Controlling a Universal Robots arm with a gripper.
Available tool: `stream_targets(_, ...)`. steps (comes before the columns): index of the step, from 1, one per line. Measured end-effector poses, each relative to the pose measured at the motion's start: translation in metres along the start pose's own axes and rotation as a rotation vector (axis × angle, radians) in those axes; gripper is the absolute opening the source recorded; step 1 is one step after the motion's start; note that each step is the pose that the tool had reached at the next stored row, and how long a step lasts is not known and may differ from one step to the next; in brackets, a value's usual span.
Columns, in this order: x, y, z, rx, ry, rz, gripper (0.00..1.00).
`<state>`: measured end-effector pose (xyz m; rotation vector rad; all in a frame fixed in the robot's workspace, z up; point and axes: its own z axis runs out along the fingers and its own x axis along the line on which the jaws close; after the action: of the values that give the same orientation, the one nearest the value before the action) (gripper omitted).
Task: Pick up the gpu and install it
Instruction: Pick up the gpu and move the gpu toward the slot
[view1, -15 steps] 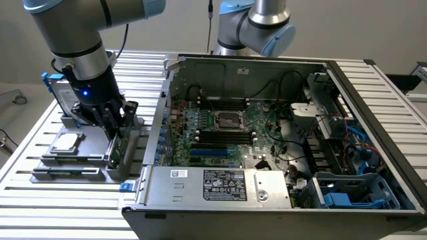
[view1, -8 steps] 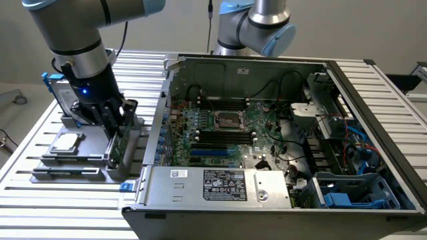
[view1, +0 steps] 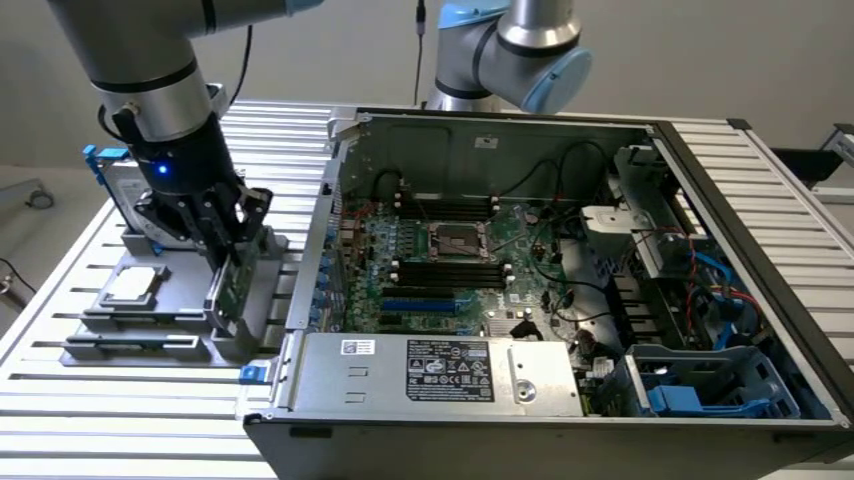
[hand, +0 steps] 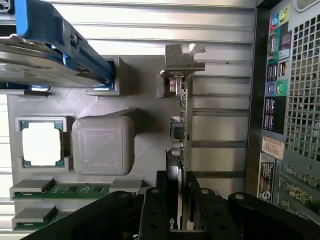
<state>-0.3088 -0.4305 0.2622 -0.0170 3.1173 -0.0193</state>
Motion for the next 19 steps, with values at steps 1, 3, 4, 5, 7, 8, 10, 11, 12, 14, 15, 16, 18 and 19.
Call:
stream_targets(1, 0.000, 0.0000, -0.0037, -0.0006, 0.0001, 0.000, 0.27)
stream_targets(3, 0.000, -0.0001, -0.0114, -0.0015, 0.0003, 0.000, 0.27)
stream_targets(4, 0.000, -0.0002, -0.0156, -0.0019, 0.0004, 0.000, 0.27)
stream_targets(5, 0.000, -0.0003, -0.0199, -0.0020, 0.0007, 0.000, 0.27)
stream_targets(7, -0.001, -0.0003, -0.0288, -0.0023, 0.0008, 0.000, 0.27)
stream_targets(8, -0.001, -0.0004, -0.0333, -0.0023, 0.0010, 0.000, 0.27)
stream_targets(10, -0.001, -0.0005, -0.0427, -0.0023, 0.0014, 0.000, 0.27)
stream_targets(11, -0.001, -0.0006, -0.0471, -0.0024, 0.0014, 0.000, 0.27)
stream_targets(12, -0.001, -0.0007, -0.0516, -0.0024, 0.0015, 0.000, 0.27)
stream_targets(14, -0.002, -0.0008, -0.0607, -0.0024, 0.0017, 0.000, 0.27)
stream_targets(15, -0.003, -0.0009, -0.0652, -0.0023, 0.0018, 0.000, 0.27)
stream_targets(16, -0.003, -0.0009, -0.0696, -0.0023, 0.0018, 0.000, 0.27)
stream_targets(18, -0.005, -0.0010, -0.0790, -0.0023, 0.0019, 0.000, 0.27)
stream_targets(19, -0.007, -0.0011, -0.0834, -0.0024, 0.0019, 0.000, 0.27)
